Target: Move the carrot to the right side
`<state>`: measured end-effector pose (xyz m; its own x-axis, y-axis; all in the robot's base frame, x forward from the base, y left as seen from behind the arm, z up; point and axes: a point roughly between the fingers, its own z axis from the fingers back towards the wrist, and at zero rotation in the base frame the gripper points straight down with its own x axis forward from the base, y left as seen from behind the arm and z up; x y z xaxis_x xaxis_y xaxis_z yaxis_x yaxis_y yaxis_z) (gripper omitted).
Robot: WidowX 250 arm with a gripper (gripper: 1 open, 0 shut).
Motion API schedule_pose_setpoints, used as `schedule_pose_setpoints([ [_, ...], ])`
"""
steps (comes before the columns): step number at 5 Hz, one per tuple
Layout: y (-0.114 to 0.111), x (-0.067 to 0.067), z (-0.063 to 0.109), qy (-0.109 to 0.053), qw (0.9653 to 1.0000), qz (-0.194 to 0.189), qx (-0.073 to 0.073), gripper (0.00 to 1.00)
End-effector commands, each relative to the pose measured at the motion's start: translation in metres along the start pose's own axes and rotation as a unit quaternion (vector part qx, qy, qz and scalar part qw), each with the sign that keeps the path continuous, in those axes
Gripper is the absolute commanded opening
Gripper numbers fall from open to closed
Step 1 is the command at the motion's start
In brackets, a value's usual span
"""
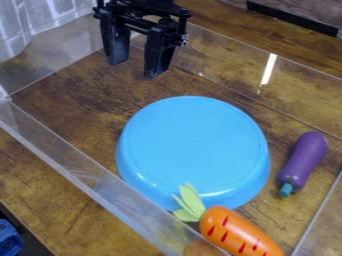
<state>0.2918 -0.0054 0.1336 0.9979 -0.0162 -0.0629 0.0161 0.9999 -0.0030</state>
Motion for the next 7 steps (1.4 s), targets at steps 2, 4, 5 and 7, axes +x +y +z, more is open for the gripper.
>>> schedule_pose_setpoints([
  [2, 0.009, 0.017, -0.013, 0.007, 0.9999, -0.001, 0.011, 1.0],
  [4, 0.016, 0.028, 0.0, -0.011, 0.9997, -0.013, 0.015, 1.0],
  [5, 0.02, 0.025, 0.013, -0.021, 0.9996, -0.007, 0.018, 1.0],
  [7, 0.021, 0.031, 0.014, -0.027, 0.9994, -0.003, 0.022, 1.0],
])
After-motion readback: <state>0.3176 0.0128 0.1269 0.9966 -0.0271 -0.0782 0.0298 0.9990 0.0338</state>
